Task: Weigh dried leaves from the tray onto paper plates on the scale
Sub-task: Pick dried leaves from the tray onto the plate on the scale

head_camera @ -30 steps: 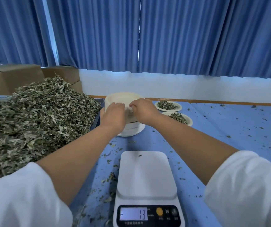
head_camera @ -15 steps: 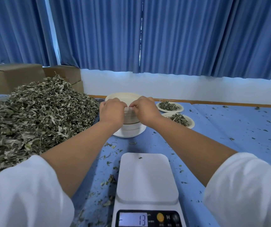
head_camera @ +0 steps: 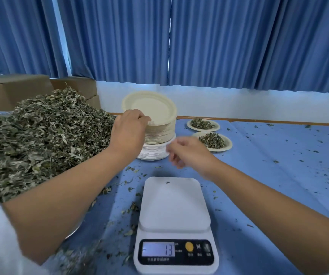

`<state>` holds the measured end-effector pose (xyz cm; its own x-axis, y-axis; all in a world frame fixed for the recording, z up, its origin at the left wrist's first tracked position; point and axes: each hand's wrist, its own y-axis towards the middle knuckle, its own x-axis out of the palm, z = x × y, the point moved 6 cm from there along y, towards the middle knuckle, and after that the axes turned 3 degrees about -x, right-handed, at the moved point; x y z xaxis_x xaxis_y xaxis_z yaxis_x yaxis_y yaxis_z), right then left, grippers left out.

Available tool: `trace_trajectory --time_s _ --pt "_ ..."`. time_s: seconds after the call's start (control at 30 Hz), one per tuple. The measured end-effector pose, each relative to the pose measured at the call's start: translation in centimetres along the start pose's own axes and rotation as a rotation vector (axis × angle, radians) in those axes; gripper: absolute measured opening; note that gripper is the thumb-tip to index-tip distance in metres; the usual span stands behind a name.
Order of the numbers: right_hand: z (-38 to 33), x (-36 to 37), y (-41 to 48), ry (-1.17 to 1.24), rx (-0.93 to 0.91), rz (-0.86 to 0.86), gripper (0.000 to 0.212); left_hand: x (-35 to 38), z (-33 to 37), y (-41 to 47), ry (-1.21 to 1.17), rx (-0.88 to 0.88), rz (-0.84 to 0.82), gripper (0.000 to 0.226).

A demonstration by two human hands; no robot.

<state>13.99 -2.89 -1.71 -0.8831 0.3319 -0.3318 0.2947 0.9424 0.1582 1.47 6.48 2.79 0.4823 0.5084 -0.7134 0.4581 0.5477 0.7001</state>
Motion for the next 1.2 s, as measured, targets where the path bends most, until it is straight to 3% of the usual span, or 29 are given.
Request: trace_trajectory --time_s 0.1,0.2,0.47,0.63,0.7,0.8,0.93,1.07,1.2 --pt "1.8 2.6 -2.8 0.140 0.256 -0.324 0.022 -0.6 1.1 -1.0 -0.035 0.026 -0.008 0.035" --pt "2.5 3.6 -3.4 0.174 0.272 -0.350 0.021 -1.6 2.4 -1.9 -0.074 0.043 0.007 0.032" --pt "3.5 0.9 -1.5 0.178 0.212 0.077 0.012 -3.5 4.7 -5.5 -0.187 0.131 0.035 0.036" --pt "4.4 -2.3 -3.0 0.636 0.293 0.355 0.017 -3.8 4.8 -8.5 -0.275 0.176 -0.016 0.031" --pt "5.1 -3.8 -4.0 0.703 0.330 0.427 0.022 -3.6 4.9 -10.2 -0.320 0.199 -0.056 0.032" --pt "5.3 -5.2 -5.2 0.567 0.314 0.353 0.028 -3.6 5.0 -12.9 -0.425 0.217 -0.104 0.036" --pt "5.1 -5.3 -6.5 0.302 0.260 0.257 0.006 -3.8 4.7 -14.9 -0.587 0.254 -0.143 0.033" --pt "5.3 -4.6 -7.7 0.162 0.231 0.200 0.023 -4.1 4.2 -15.7 -0.692 0.230 -0.110 0.030" --pt "5.5 -4.0 -7.9 0.100 0.204 0.171 0.025 -4.2 3.9 -16.0 -0.791 0.158 -0.077 0.029"
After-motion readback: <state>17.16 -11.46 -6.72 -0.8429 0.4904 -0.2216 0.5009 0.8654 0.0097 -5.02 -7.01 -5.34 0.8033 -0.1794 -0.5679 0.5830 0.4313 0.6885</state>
